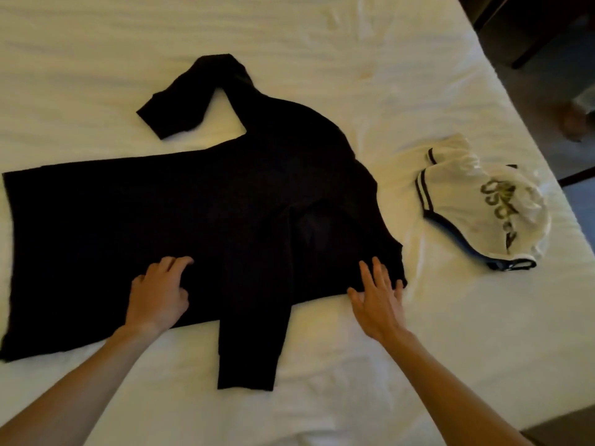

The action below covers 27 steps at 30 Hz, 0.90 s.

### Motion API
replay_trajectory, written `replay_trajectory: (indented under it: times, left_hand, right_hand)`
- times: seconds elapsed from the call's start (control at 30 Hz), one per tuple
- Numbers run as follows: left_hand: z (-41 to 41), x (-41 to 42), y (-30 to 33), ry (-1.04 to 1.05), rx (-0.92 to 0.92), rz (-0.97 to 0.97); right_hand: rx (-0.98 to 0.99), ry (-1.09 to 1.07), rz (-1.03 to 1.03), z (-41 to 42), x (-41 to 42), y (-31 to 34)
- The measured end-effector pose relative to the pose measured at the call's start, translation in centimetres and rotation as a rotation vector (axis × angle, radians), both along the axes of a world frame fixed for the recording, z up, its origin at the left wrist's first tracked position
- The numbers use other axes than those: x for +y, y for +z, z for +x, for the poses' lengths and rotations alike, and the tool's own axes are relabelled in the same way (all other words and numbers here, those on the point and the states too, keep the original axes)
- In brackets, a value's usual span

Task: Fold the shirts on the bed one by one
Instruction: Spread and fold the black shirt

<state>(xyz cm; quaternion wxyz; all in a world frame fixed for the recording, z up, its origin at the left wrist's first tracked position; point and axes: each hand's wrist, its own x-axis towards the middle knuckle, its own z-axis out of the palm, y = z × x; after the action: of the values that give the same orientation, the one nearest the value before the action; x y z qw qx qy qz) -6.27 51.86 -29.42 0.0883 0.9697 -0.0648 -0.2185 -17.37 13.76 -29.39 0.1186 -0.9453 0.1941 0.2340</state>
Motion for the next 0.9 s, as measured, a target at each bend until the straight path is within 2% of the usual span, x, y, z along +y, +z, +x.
replay_trajectory:
  times: [0.07,0.13,0.17,0.23,0.3,0.37,0.43,0.5,0.57,0.7,0.77,0.9]
  left_hand:
    - [-0.2,0.4,0.4,-0.022,0.003,0.032]
    - [-0.2,1.6,0.5,-0.035,0.006,0.106]
    - [0.0,2.5,0.7,-0.026,0.014,0.136]
    - [0.9,5.5,1.4,0.019,0.056,0.173]
    - [2.0,9.8,2.0,0.07,0.119,0.248]
    - [3.3,14.1,3.0,0.135,0.217,0.307]
    - [4.2,17.6,3.9,0.274,0.293,0.2]
    - [4.2,20.0,4.0,0.492,0.315,-0.11]
    - [2.7,21.2,3.7,0.701,0.283,-0.324]
    - [-2.4,21.4,2.5,1.149,0.126,-0.505]
    - [-3.8,21.1,1.9,1.146,0.011,-0.493]
    - [-4.3,21.5,2.1,0.89,-0.279,-0.437]
  right_hand:
    - [-0.192,0.001,0.011,0.7,4.1,0.8]
    - [-0.367,0.206,0.155,1.3,8.8,1.1]
    - [-0.371,0.355,0.218,1.8,11.2,0.9]
    - [-0.24,0.575,0.273,2.9,15.3,0.1]
    - [-0.076,0.626,0.218,3.6,17.6,-1.1]
    - [-0.027,0.63,0.133,3.7,18.4,-2.4]
    - [-0.004,0.662,0.062,3.4,18.6,-3.0]
    - [0.016,0.675,0.029,3.2,18.7,-3.3]
    - [0.025,0.674,-0.001,3.0,18.8,-3.4]
    - [0.042,0.647,-0.024,3.2,19.4,-3.5]
    - [0.053,0.642,-0.044,3.1,19.6,-3.6]
    - [0.041,0.662,-0.063,3.0,19.8,-3.5]
